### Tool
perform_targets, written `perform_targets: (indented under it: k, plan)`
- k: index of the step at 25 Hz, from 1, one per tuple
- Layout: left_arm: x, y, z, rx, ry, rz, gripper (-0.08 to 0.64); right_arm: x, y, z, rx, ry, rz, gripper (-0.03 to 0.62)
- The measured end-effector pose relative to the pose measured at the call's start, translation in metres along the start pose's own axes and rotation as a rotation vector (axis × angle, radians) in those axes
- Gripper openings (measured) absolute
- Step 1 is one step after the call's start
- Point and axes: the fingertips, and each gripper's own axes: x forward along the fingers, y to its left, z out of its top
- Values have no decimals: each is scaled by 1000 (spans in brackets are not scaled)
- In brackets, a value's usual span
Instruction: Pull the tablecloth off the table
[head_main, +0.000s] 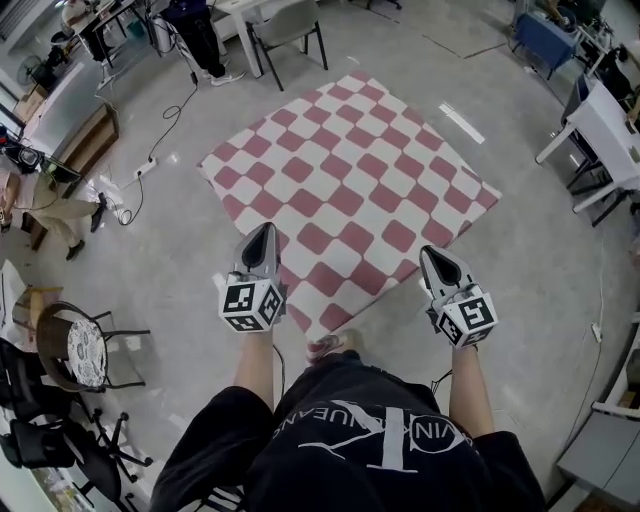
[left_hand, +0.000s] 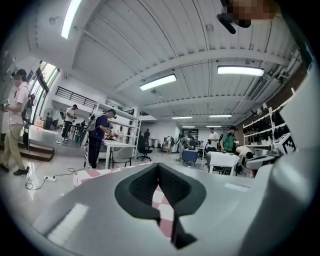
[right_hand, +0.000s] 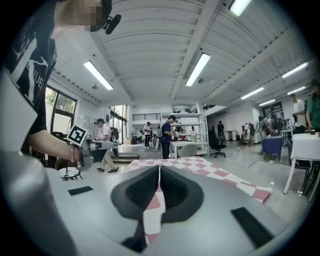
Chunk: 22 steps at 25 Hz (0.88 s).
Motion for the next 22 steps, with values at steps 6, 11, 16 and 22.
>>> perform_targets:
  k: [6, 11, 16, 22]
  plan:
    - [12, 4, -10, -35, 32, 29, 11, 27, -10, -6, -15, 44, 72, 12]
    - [21, 8, -28, -77, 62, 78, 11, 66, -28, -21, -12, 96, 156, 12]
    - [37, 16, -38, -88, 95, 169, 11, 120, -50, -33, -27, 175, 279, 12]
    - [57, 29, -45, -120, 105, 296, 11, 171, -83, -45, -51, 272, 371, 12]
